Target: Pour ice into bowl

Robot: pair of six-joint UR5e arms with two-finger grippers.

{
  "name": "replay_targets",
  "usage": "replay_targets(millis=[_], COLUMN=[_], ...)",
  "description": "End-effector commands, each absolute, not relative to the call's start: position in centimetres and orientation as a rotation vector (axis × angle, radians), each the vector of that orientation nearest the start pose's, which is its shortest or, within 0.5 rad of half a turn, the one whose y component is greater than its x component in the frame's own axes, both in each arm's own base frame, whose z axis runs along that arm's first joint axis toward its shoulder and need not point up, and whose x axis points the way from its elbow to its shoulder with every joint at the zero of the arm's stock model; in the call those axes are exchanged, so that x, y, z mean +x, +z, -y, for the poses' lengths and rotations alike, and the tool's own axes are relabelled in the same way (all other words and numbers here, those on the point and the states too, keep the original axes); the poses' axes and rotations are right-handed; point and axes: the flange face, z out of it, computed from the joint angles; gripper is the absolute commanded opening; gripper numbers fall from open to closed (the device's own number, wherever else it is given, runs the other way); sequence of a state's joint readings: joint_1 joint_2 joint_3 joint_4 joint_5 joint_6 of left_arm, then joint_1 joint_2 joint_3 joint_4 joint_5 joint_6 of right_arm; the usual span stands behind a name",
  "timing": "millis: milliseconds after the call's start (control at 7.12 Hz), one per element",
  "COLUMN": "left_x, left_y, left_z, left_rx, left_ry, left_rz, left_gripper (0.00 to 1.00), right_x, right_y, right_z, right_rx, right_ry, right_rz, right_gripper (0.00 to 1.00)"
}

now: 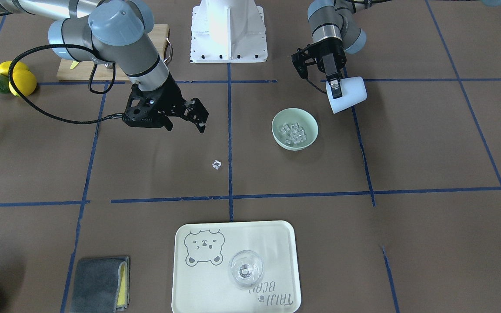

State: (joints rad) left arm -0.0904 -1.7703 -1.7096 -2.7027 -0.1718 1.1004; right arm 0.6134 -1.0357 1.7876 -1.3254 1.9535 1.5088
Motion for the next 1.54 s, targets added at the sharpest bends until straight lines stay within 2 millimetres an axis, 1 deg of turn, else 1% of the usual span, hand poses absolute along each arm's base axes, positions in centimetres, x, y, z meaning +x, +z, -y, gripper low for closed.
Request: replay_targets(millis=[0, 140, 281, 561, 842, 982, 1123, 1263, 1404], left_x=[45.6, 45.4, 44.9, 45.0, 45.4, 45.9, 46.0, 45.8, 45.7], left_y=[34.9, 34.7, 34.1, 33.6, 33.9, 33.9, 33.9, 34.5, 34.8], left_z=[27.3, 27.3, 27.1, 26.8, 26.7, 26.4, 26.4, 26.4, 26.5], left_rx=[1.5, 1.542, 1.578, 1.661, 1.679, 1.676, 1.663, 1.641, 1.634], left_ry=[0.997, 0.981, 0.929, 0.79, 0.677, 0.591, 0.532, 0.476, 0.462], left_rz=[0.721, 0.659, 0.598, 0.332, 0.104, -0.085, -0.162, -0.227, -0.248], left_gripper=[0.0, 0.0, 0.0, 0.0, 0.0, 0.0, 0.0, 0.0, 0.0], right_x=[-46.5, -46.6, -46.8, -46.9, -47.0, -47.0, -47.0, -47.1, -47.1], right_y=[22.6, 22.6, 22.5, 22.6, 22.6, 22.6, 22.6, 22.5, 22.4], right_z=[44.3, 44.3, 44.1, 44.0, 44.0, 44.0, 44.0, 43.9, 43.9], right_rx=[-0.004, 0.003, 0.004, 0.006, 0.01, 0.013, 0.013, 0.012, 0.013], right_ry=[0.31, 0.31, 0.31, 0.31, 0.312, 0.311, 0.311, 0.311, 0.31], right_rz=[1.049, 1.047, 1.047, 1.045, 1.042, 1.041, 1.041, 1.043, 1.044], right_gripper=[1.0, 1.0, 1.0, 1.0, 1.0, 1.0, 1.0, 1.0, 1.0])
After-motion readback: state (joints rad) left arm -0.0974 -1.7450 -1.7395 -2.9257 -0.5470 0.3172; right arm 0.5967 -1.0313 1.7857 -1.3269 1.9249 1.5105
